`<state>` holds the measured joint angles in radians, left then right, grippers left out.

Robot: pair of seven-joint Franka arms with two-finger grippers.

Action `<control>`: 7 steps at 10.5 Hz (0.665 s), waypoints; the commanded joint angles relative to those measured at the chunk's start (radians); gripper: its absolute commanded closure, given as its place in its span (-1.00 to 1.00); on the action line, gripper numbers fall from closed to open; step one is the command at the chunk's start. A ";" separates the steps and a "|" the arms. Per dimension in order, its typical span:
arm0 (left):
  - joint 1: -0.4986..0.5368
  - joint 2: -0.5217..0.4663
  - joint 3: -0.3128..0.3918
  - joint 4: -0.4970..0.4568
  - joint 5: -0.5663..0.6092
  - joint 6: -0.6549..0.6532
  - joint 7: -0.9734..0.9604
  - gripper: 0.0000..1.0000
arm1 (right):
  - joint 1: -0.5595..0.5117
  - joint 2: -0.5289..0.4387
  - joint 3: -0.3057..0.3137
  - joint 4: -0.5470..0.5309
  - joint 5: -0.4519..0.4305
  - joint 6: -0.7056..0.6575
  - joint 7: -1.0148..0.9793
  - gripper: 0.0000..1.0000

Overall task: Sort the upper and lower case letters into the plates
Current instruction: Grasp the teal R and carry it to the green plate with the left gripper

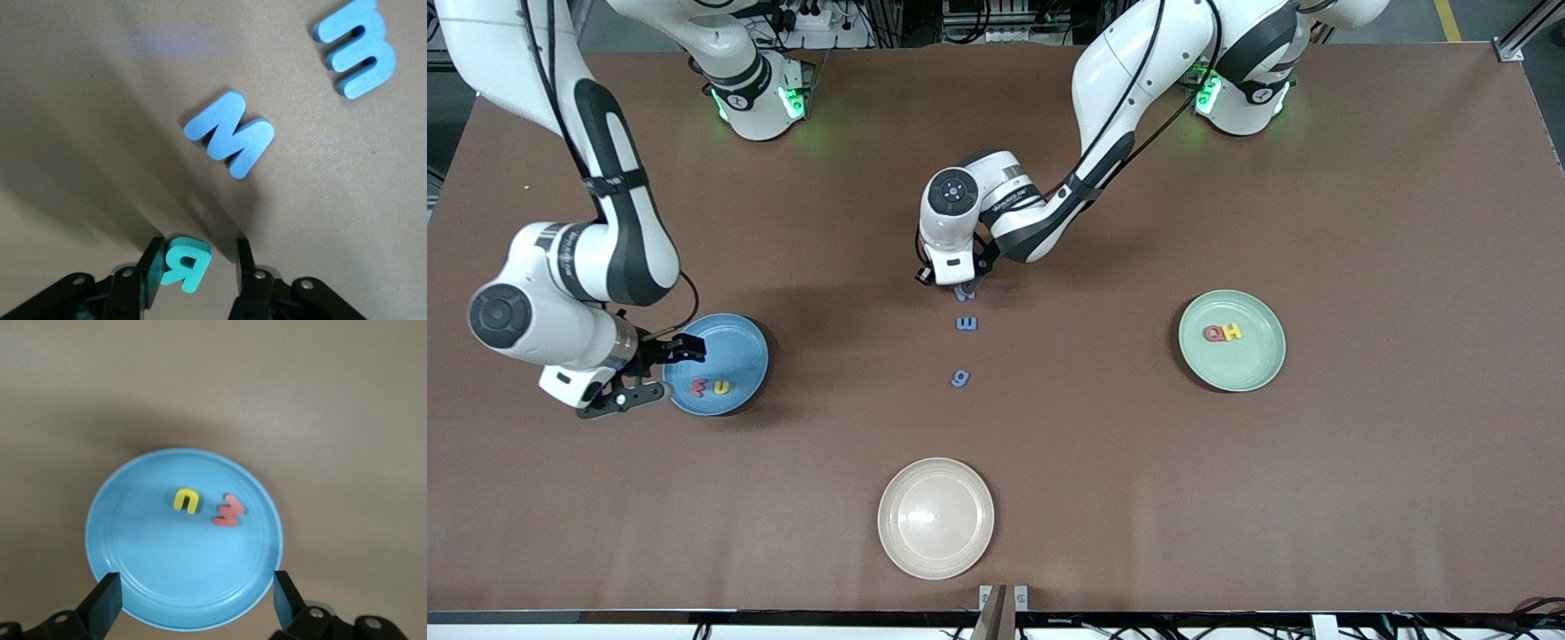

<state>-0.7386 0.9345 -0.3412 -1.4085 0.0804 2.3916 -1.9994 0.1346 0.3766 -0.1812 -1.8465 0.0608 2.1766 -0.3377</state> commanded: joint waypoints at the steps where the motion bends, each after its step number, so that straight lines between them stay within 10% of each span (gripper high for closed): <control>1: -0.015 0.006 0.013 0.006 -0.008 -0.003 0.005 0.26 | -0.006 -0.097 0.003 -0.017 0.022 -0.006 0.003 -1.00; 7: -0.012 0.003 0.013 0.006 -0.010 -0.003 0.030 0.59 | -0.007 -0.148 0.002 -0.046 0.022 -0.077 0.016 -1.00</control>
<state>-0.7388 0.9345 -0.3409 -1.4058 0.0804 2.3919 -1.9879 0.1332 0.2717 -0.1832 -1.8498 0.0680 2.1137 -0.3287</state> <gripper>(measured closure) 0.692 0.000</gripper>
